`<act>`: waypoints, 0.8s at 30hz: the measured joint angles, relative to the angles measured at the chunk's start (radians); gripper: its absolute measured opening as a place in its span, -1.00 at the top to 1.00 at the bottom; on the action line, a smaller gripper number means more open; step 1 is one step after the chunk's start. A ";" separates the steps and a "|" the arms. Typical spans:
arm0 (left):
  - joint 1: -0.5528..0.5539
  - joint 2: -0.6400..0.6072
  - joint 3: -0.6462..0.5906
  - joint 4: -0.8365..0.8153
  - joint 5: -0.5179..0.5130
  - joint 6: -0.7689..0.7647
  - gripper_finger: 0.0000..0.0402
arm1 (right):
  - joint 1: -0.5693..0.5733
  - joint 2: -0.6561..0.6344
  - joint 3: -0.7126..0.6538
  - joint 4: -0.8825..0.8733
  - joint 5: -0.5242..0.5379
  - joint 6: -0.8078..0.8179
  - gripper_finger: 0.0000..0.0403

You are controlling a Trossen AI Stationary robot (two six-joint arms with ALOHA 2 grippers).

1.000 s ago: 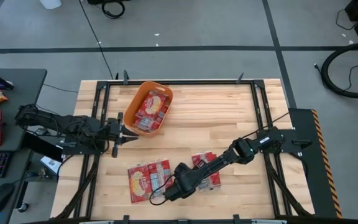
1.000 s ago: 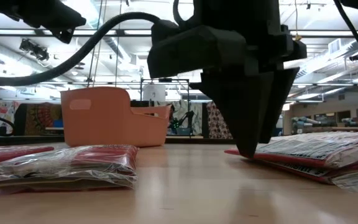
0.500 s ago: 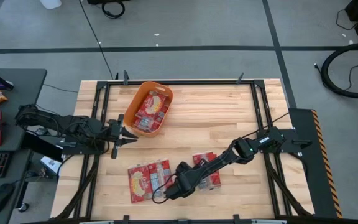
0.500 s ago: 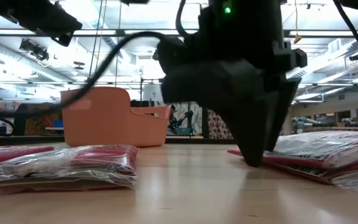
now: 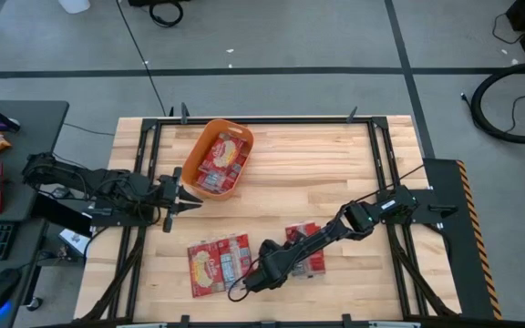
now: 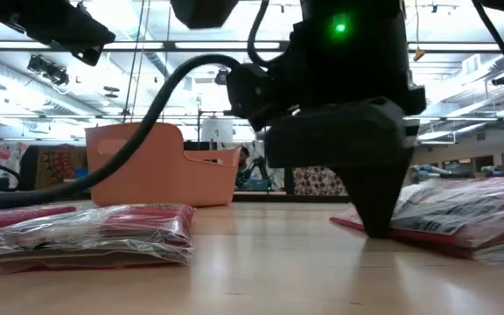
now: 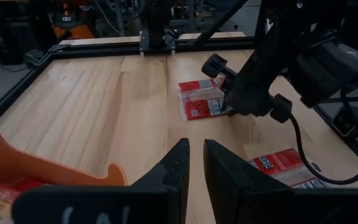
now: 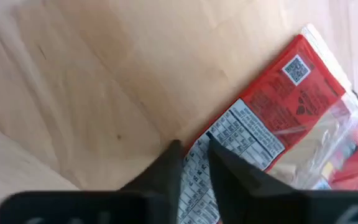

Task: Sort popcorn bags into baskets
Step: Stack the popcorn pack on top of the other popcorn into the orange bin

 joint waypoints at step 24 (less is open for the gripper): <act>0.000 0.054 -0.036 0.082 0.042 -0.017 0.74 | 0.022 -0.190 0.000 -0.008 0.043 -0.108 0.97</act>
